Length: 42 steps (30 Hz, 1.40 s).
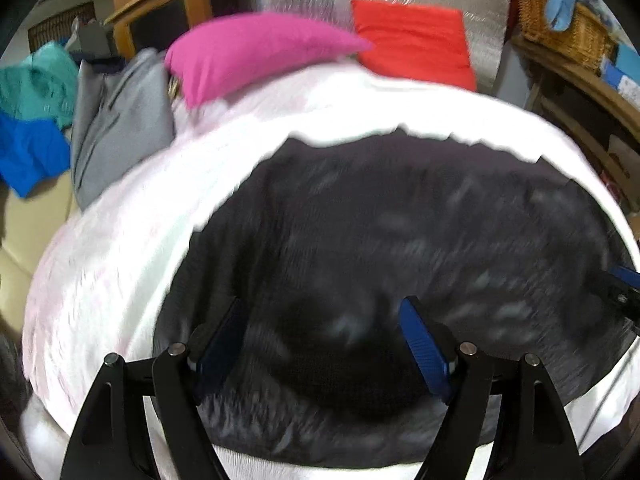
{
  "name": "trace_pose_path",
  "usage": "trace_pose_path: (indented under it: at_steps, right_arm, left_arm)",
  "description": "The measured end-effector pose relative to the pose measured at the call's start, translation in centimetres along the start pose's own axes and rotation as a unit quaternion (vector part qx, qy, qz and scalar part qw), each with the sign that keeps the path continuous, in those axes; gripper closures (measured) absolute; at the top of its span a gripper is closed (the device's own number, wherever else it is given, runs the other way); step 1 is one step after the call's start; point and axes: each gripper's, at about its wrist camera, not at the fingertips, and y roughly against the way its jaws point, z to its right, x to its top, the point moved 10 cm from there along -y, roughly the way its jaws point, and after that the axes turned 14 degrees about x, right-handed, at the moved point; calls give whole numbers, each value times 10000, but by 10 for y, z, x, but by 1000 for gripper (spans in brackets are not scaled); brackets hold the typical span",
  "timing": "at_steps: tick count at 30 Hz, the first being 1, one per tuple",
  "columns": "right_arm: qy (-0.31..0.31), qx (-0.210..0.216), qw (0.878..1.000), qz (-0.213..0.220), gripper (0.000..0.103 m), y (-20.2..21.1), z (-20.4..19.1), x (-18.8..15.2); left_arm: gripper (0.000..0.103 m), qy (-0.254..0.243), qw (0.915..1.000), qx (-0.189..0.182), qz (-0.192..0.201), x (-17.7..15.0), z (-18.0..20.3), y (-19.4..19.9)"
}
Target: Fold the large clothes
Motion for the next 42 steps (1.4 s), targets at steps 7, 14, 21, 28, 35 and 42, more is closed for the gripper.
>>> trace_pose_path:
  at_steps: [7, 14, 21, 28, 35, 42]
  right_arm:
    - [-161, -159, 9997, 47, 15, -33, 24, 63]
    - [-397, -421, 9980, -234, 12, -77, 57, 72]
    - [-351, -330, 9988, -64, 7, -66, 59, 72]
    - [-910, -349, 9917, 834, 7, 36, 83, 41]
    - [-264, -33, 9973, 685, 7, 55, 12, -24]
    - [-436, -569, 9971, 238, 6, 24, 39, -67]
  left_arm:
    - [22, -279, 9996, -83, 51, 60, 40, -22]
    - [22, -450, 9979, 86, -447, 65, 68, -77]
    - [18, -310, 9964, -197, -759, 52, 64, -92]
    - [18, 507, 9986, -111, -79, 43, -31, -37]
    - [18, 514, 9979, -311, 250, -18, -30, 21]
    - [17, 190, 9995, 195, -139, -58, -37, -13]
